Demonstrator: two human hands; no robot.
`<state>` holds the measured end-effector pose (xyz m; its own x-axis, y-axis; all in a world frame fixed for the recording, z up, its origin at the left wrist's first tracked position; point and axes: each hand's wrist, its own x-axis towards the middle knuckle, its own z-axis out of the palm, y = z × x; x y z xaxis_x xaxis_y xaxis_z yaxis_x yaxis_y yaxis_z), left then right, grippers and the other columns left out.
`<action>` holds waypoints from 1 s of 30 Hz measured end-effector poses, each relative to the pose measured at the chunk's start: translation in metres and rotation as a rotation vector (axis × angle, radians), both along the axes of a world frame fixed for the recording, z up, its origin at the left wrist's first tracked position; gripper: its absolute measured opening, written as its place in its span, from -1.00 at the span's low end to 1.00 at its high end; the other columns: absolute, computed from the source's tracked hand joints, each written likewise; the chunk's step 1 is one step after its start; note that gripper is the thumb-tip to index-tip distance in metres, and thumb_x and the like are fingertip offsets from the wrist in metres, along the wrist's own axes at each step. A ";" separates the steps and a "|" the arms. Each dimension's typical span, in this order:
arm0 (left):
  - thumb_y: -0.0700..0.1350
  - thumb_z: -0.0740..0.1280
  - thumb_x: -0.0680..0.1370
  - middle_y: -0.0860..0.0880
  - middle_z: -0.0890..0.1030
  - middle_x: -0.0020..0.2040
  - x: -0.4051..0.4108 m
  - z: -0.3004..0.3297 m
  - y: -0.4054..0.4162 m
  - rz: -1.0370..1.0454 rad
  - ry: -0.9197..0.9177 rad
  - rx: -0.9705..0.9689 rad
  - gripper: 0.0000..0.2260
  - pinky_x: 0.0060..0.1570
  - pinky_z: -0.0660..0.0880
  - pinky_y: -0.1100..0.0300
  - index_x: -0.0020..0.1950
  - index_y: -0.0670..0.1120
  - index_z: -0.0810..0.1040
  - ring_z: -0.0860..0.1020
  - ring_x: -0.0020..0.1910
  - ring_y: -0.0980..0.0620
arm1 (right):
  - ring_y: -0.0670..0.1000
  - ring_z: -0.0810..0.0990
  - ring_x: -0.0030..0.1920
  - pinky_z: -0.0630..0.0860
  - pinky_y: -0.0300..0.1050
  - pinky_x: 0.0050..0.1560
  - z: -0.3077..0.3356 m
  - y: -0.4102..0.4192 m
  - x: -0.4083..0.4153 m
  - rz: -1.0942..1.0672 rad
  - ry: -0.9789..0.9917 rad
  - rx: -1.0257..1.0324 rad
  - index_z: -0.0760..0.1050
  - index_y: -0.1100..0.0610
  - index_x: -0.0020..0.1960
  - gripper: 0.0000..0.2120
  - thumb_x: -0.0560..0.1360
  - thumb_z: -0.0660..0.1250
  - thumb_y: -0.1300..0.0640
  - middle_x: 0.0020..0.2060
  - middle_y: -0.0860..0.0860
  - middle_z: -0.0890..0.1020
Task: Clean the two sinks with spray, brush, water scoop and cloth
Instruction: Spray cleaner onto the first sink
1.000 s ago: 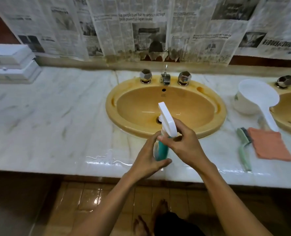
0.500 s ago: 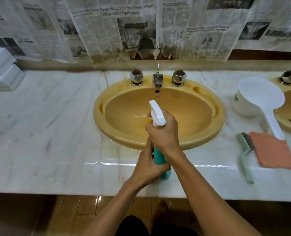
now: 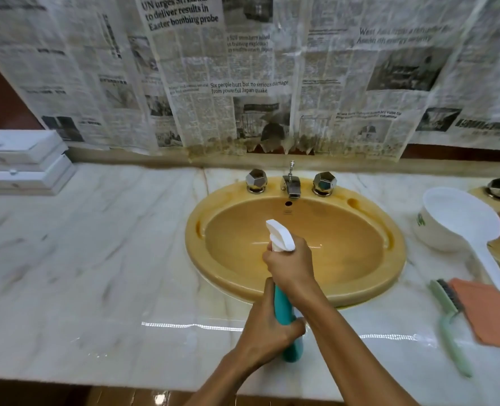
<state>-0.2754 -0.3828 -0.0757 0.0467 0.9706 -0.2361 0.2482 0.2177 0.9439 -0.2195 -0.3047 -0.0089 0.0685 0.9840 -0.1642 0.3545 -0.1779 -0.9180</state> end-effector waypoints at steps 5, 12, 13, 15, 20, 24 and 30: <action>0.11 0.45 0.38 0.13 0.57 0.14 -0.031 0.005 -0.011 -0.043 0.017 -0.034 -0.32 0.18 0.57 0.10 0.42 0.15 0.23 0.58 0.11 0.11 | 0.12 0.59 -0.34 0.59 0.09 -0.26 0.005 -0.011 -0.030 -0.023 0.041 -0.028 0.54 0.14 -0.15 -0.93 0.38 0.31 0.25 -0.31 0.08 0.61; 0.20 0.48 0.29 0.16 0.51 0.27 -0.078 0.003 -0.041 -0.082 -0.071 -0.085 -0.15 0.32 0.48 0.06 0.47 0.29 0.11 0.51 0.25 0.12 | 0.02 0.53 -0.48 0.49 -0.08 -0.37 0.016 -0.038 -0.059 0.001 0.069 -0.045 0.51 0.21 -0.14 -0.92 0.41 0.27 0.31 -0.37 0.08 0.55; 0.19 0.50 0.29 0.15 0.52 0.27 -0.084 0.000 -0.045 -0.110 -0.081 -0.094 -0.17 0.31 0.48 0.07 0.47 0.26 0.15 0.51 0.25 0.13 | 0.05 0.49 -0.47 0.47 -0.05 -0.38 0.014 -0.042 -0.063 0.005 0.048 -0.036 0.50 0.24 -0.17 -0.94 0.39 0.26 0.30 -0.41 0.08 0.52; 0.14 0.51 0.34 0.16 0.54 0.23 -0.093 -0.003 -0.055 -0.166 -0.077 -0.084 -0.30 0.22 0.52 0.20 0.40 0.22 0.29 0.53 0.21 0.17 | 0.07 0.40 -0.43 0.40 -0.03 -0.38 0.009 -0.053 -0.074 0.013 -0.005 0.006 0.46 0.27 -0.23 -0.94 0.34 0.25 0.26 -0.45 0.07 0.45; 0.18 0.50 0.29 0.13 0.60 0.09 -0.109 -0.003 -0.072 -0.112 -0.008 0.008 -0.39 -0.01 0.52 0.36 0.27 0.08 0.43 0.57 0.08 0.12 | 0.00 0.52 -0.49 0.52 -0.05 -0.34 0.014 -0.077 -0.086 0.050 0.117 -0.026 0.53 0.22 -0.06 -0.85 0.39 0.28 0.35 -0.28 0.09 0.58; 0.18 0.53 0.29 0.08 0.62 0.03 -0.114 -0.003 -0.086 -0.160 -0.033 0.023 -0.46 0.00 0.59 0.23 0.19 0.07 0.46 0.60 0.03 0.08 | 0.04 0.48 -0.51 0.45 -0.02 -0.36 0.009 -0.091 -0.088 0.044 0.139 0.002 0.43 0.29 -0.06 -0.90 0.46 0.31 0.29 -0.37 0.09 0.48; 0.17 0.55 0.29 0.07 0.63 0.00 -0.121 -0.006 -0.097 -0.184 -0.007 0.047 -0.48 0.06 0.61 0.05 0.14 0.04 0.48 0.62 0.04 0.05 | 0.06 0.43 -0.48 0.42 -0.15 -0.48 0.011 -0.109 -0.098 0.090 0.138 0.048 0.50 0.15 -0.07 -0.79 0.40 0.47 0.11 -0.42 0.04 0.47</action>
<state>-0.3963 -0.4799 -0.0822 0.2259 0.9555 -0.1896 0.2729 0.1247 0.9539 -0.3179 -0.4134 0.0017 -0.0403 0.9921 -0.1189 0.2370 -0.1062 -0.9657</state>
